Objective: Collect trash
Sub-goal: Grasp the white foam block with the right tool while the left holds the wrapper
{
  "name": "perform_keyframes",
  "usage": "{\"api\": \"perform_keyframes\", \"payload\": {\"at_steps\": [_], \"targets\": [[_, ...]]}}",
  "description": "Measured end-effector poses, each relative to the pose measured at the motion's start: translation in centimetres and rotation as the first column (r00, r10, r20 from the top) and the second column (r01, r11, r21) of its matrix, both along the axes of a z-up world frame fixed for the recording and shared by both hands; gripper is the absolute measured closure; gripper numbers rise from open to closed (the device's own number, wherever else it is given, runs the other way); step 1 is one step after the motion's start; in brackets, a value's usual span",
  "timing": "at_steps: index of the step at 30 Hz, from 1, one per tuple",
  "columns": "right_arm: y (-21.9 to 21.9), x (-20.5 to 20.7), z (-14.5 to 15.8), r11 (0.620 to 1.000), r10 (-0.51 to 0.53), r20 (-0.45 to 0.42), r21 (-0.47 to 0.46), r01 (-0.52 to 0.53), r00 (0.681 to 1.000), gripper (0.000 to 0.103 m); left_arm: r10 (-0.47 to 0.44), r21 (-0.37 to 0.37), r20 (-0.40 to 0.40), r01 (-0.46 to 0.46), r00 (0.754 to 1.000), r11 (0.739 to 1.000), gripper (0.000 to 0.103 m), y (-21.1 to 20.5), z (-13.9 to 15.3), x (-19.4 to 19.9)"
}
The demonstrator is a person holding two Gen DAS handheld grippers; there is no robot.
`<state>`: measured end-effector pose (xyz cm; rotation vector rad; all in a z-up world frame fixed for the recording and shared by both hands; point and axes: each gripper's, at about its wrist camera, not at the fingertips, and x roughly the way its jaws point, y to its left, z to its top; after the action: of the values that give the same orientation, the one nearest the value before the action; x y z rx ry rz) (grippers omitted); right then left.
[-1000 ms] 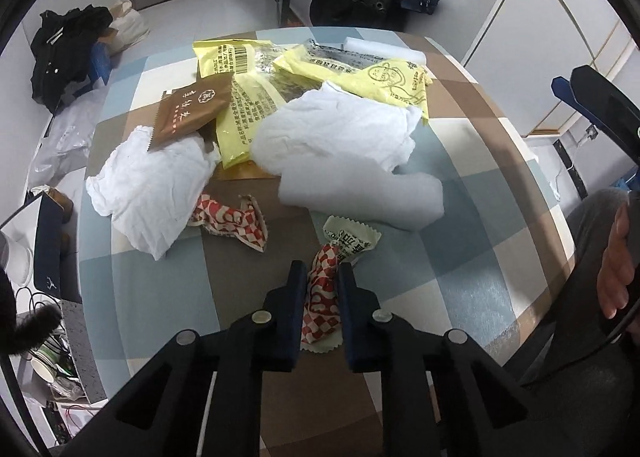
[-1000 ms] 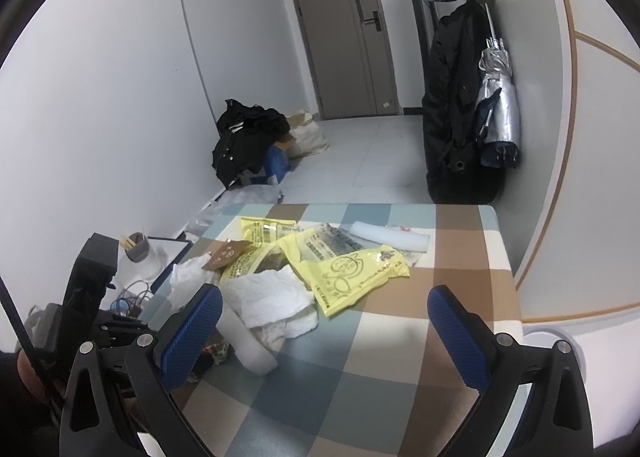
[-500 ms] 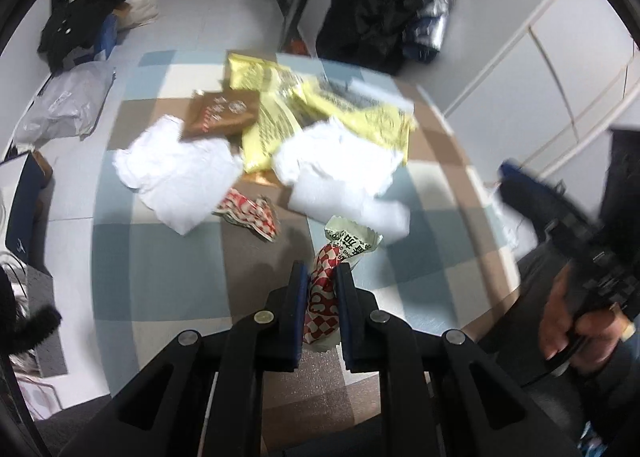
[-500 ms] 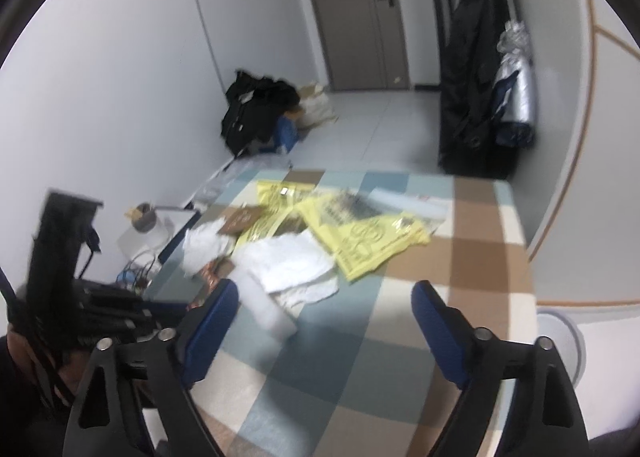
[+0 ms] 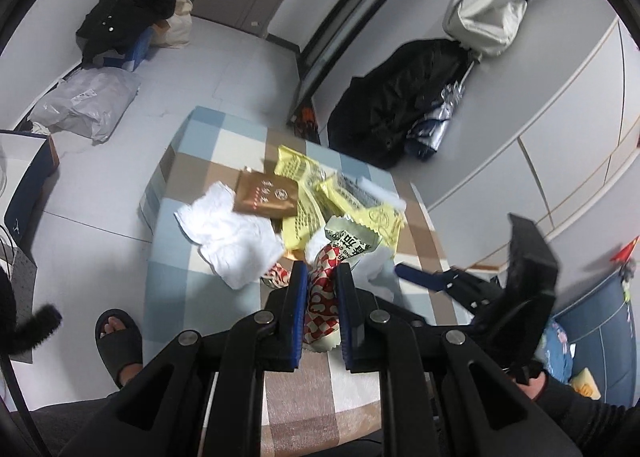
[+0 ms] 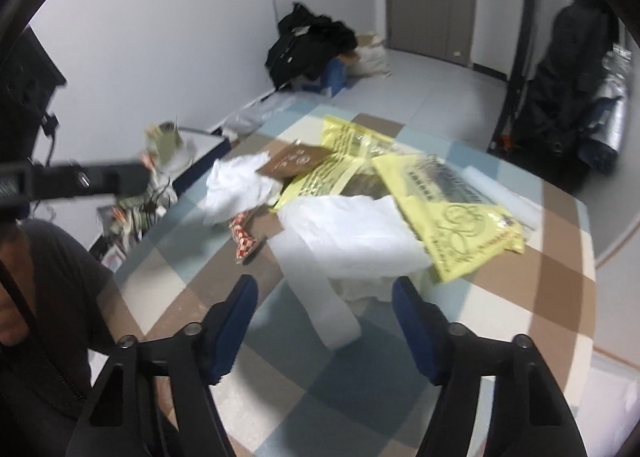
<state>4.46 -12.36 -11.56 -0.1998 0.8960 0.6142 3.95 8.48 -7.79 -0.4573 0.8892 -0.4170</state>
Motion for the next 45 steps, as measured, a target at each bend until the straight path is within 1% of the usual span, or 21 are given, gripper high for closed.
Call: {"api": "perform_keyframes", "payload": {"at_steps": [1,5,7,8,9,10,12,14,18,21,23,26,30,34,39,41,45], "targets": [[0.3,0.2,-0.2,1.000,0.006,-0.006,-0.009,-0.006,1.000,0.045,0.002,-0.010,0.000,-0.002,1.000,1.000,0.093,0.2,0.1,0.0],[1.2,0.5,-0.8,0.998,0.038,-0.004,-0.049,-0.038,0.999,0.048,0.015,-0.045,0.001,-0.015,1.000,0.999,0.093,0.8,0.2,0.3],[1.6,0.3,-1.0,0.995,0.060,0.002,-0.082,-0.060,0.998,0.058,0.017,-0.051,0.009,-0.016,1.000,0.999,0.093,0.9,0.4,0.2],[1.9,0.3,-1.2,0.993,0.066,0.004,-0.097,-0.066,0.998,0.061,0.016,-0.054,0.013,-0.015,1.000,0.998,0.093,0.9,0.4,0.3],[2.1,0.3,-1.4,0.991,0.073,0.003,-0.110,-0.072,0.997,0.067,0.015,-0.056,0.015,-0.014,1.000,0.998,0.093,0.9,0.5,0.3],[2.2,0.2,-1.5,0.989,0.079,0.001,-0.122,-0.078,0.997,0.069,0.015,-0.057,0.017,-0.014,1.000,0.998,0.093,0.9,0.5,0.3],[2.5,0.0,-1.8,0.985,0.080,0.020,-0.156,-0.076,0.997,0.069,0.012,-0.063,0.014,-0.011,1.000,0.998,0.093,1.0,0.4,0.3],[2.5,-0.2,-1.8,0.983,0.082,0.032,-0.167,-0.075,0.996,0.072,0.011,-0.065,0.012,-0.011,1.000,0.998,0.093,1.0,0.4,0.3],[2.6,-0.7,-1.6,0.979,0.105,0.041,-0.179,-0.096,0.994,0.083,0.035,-0.047,0.018,-0.034,0.999,0.998,0.093,1.2,0.5,0.2],[3.1,-1.5,-1.6,0.969,0.139,0.073,-0.216,-0.120,0.988,0.083,0.046,-0.045,0.016,-0.045,0.999,0.998,0.093,1.3,0.4,0.2],[3.2,-1.8,-1.5,0.967,0.150,0.075,-0.218,-0.130,0.986,0.084,0.048,-0.037,0.016,-0.047,0.999,0.998,0.093,1.2,0.4,0.2],[2.5,-2.2,-0.7,0.976,0.137,0.073,-0.178,-0.122,0.988,0.084,0.057,-0.028,0.018,-0.056,0.998,0.998,0.093,1.2,0.3,0.2],[1.1,-2.3,0.3,0.990,0.102,0.060,-0.109,-0.095,0.993,0.084,0.084,0.017,0.029,-0.085,0.996,0.996,0.093,0.9,0.3,0.2],[-0.5,-2.6,1.6,0.998,0.057,0.059,-0.042,-0.054,0.997,0.084,0.082,0.036,0.033,-0.083,0.996,0.996,0.093,0.4,0.2,0.2],[-2.4,-3.1,3.3,1.000,0.010,0.071,0.028,-0.012,0.997,0.084,0.078,0.054,0.041,-0.080,0.996,0.995,0.093,-0.1,0.4,-0.1],[-3.2,-3.3,3.9,0.999,0.000,0.074,0.052,-0.004,0.997,0.084,0.084,0.080,0.046,-0.088,0.995,0.993,0.093,-0.5,0.5,-0.2],[-4.7,-4.0,5.0,0.996,-0.020,0.088,0.093,0.012,0.996,0.084,0.061,0.119,0.063,-0.068,0.996,0.991,0.093,-2.0,1.2,-0.5]]}}
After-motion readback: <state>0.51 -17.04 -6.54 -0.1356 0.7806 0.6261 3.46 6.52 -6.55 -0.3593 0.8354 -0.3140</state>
